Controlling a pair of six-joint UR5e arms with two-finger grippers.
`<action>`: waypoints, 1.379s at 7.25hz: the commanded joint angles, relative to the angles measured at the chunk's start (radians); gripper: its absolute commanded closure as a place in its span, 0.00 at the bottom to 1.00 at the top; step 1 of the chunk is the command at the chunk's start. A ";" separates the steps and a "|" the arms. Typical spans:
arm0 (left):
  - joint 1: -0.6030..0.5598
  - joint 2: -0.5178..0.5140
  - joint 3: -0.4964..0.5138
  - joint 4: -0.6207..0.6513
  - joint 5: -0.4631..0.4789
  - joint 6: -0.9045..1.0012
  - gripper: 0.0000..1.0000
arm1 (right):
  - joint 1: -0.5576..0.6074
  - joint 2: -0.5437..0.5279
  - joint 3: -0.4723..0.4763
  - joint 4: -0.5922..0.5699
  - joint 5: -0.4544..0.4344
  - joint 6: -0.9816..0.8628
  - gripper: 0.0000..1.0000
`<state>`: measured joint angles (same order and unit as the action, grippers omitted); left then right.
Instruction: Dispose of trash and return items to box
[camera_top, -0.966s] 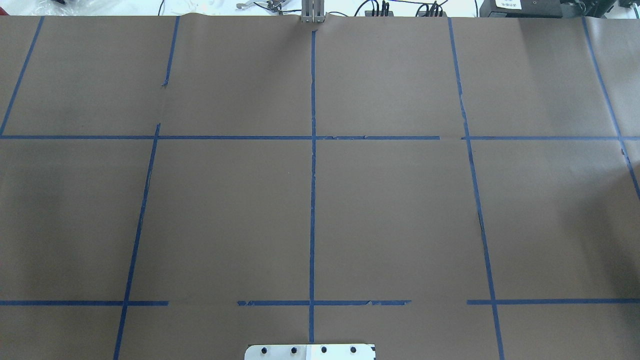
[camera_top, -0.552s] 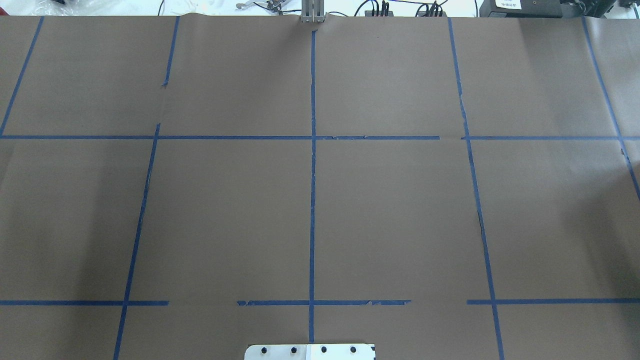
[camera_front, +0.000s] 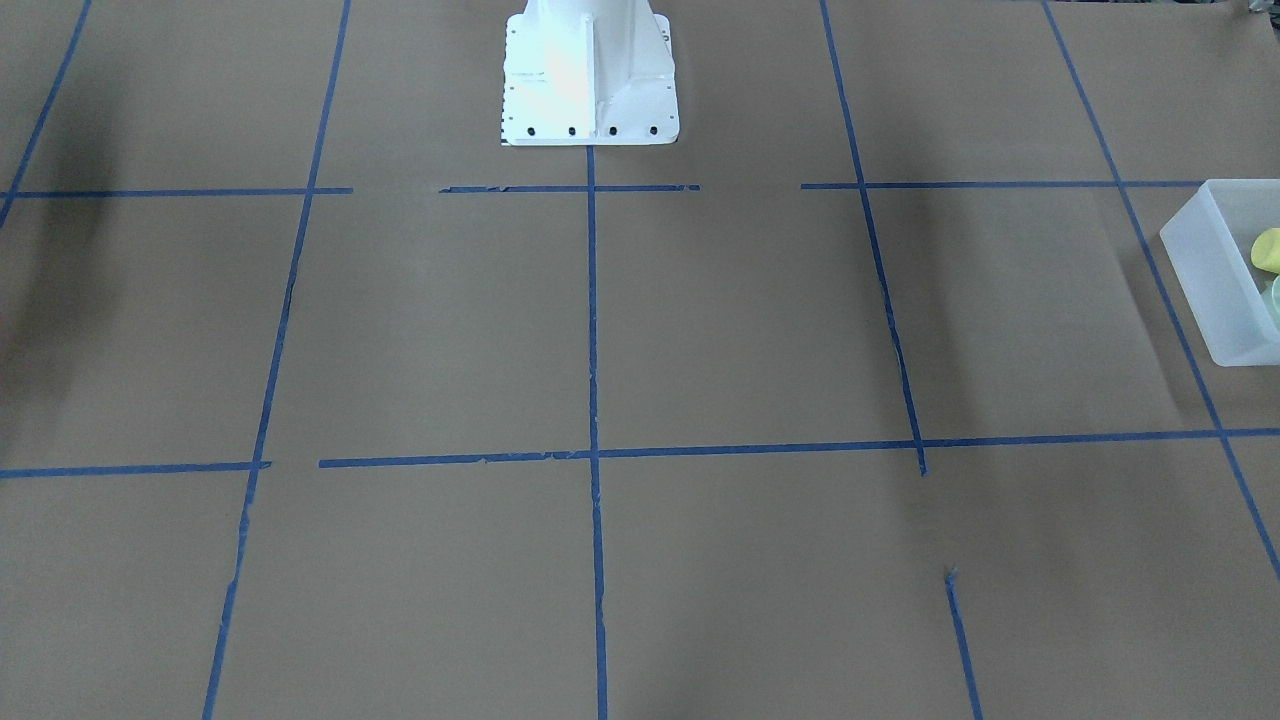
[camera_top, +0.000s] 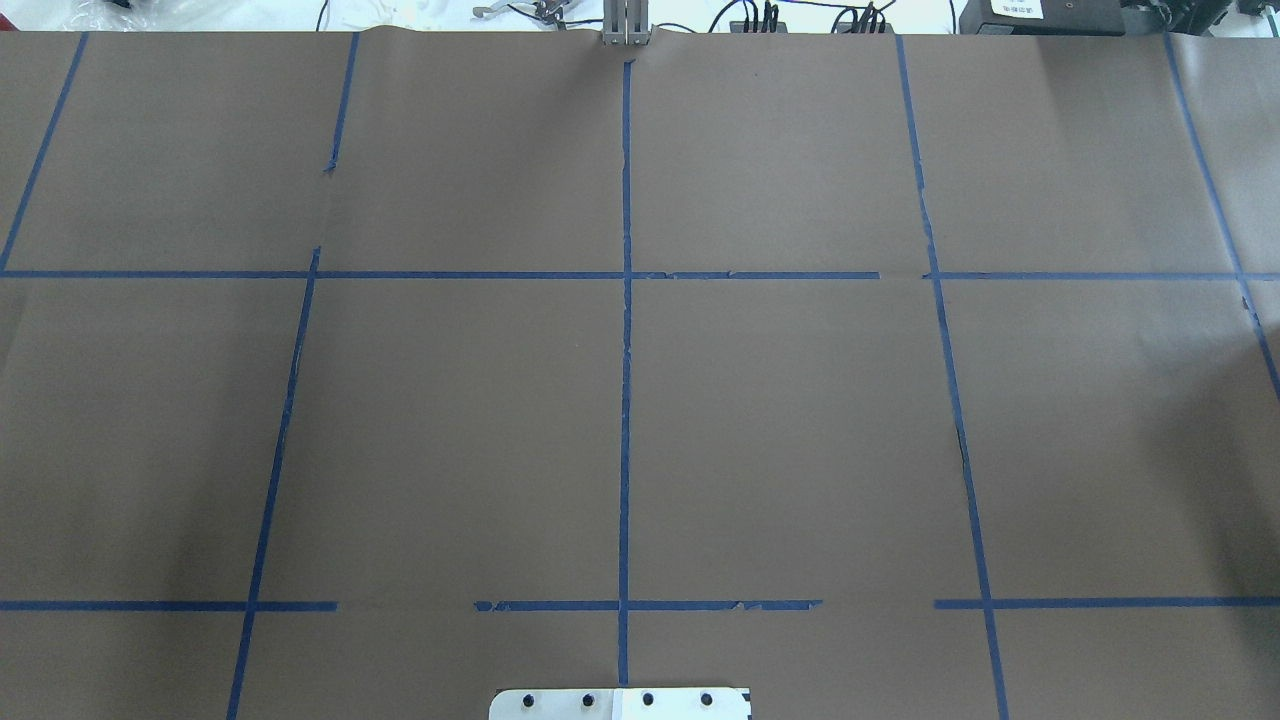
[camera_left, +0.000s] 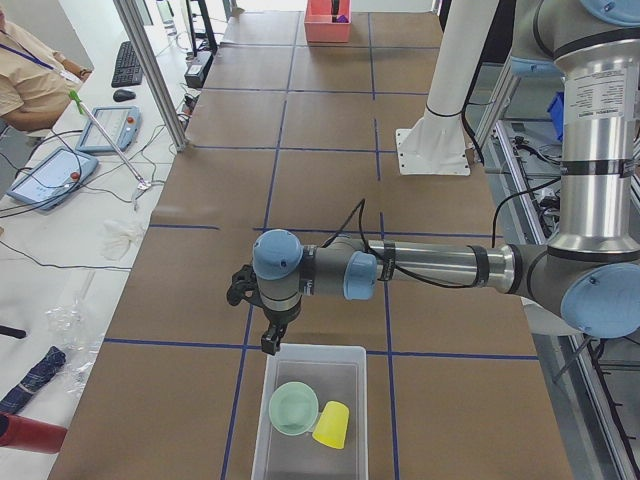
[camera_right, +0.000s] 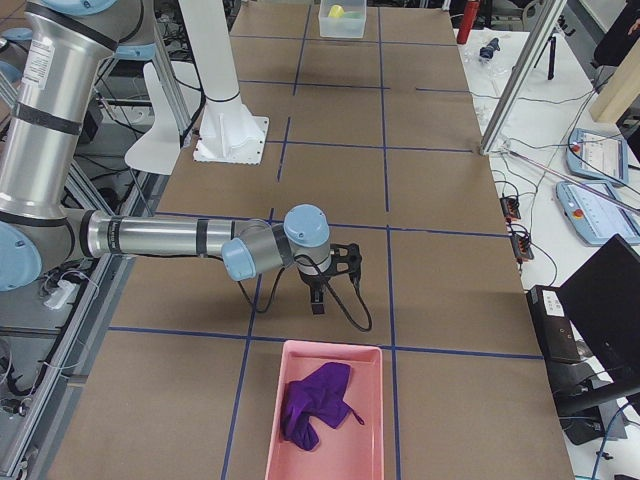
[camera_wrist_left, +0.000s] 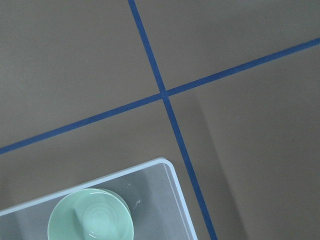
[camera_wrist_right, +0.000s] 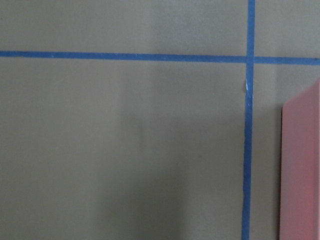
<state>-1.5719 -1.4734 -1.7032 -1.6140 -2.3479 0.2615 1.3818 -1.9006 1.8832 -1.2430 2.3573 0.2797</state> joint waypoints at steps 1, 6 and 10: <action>-0.005 0.056 -0.045 0.002 -0.004 0.007 0.00 | 0.093 -0.005 0.056 -0.149 -0.007 -0.133 0.00; -0.026 0.025 0.000 0.032 -0.004 -0.039 0.00 | 0.092 -0.003 0.043 -0.147 -0.023 -0.139 0.00; -0.026 0.016 -0.042 0.022 -0.004 -0.119 0.00 | 0.094 -0.003 0.043 -0.142 -0.021 -0.123 0.00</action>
<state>-1.5984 -1.4555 -1.7278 -1.5890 -2.3527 0.1444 1.4748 -1.9037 1.9280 -1.3860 2.3345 0.1530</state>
